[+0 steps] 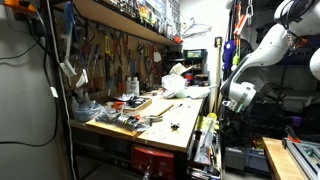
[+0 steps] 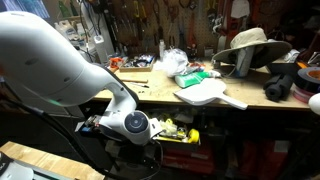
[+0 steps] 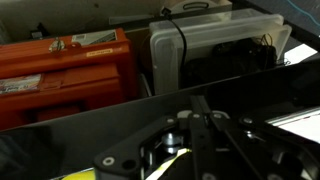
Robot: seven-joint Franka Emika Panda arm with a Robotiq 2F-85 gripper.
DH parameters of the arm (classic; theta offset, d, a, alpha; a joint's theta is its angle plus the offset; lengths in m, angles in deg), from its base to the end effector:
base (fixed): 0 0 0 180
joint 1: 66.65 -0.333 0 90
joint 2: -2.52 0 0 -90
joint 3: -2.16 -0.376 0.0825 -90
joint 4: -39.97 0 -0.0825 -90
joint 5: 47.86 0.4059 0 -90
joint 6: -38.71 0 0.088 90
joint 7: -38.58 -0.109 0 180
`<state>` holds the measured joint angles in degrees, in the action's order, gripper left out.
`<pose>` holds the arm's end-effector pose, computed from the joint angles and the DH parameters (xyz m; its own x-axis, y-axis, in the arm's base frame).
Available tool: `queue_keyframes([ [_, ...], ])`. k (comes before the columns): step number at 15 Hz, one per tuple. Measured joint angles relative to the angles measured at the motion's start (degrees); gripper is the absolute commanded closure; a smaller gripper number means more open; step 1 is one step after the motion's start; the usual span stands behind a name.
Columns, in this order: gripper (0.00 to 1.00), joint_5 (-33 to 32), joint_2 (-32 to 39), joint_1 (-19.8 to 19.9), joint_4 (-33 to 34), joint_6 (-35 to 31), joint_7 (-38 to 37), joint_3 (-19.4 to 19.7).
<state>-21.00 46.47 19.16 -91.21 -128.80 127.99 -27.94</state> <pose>0.2959 -0.4371 0.0726 0.9263 -0.0416 0.3744 0.0493 -0.9719 -0.2300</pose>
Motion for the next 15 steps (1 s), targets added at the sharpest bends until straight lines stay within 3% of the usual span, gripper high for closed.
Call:
queue_keyframes([
  [4,1.00,-1.1,5.8,6.7,-0.3,-7.2,0.0,-8.0],
  [7,1.00,-6.3,9.8,8.8,-0.9,-13.6,-2.9,-11.4],
  [15,1.00,-26.1,15.0,8.5,-1.5,-23.3,-21.3,-11.5],
])
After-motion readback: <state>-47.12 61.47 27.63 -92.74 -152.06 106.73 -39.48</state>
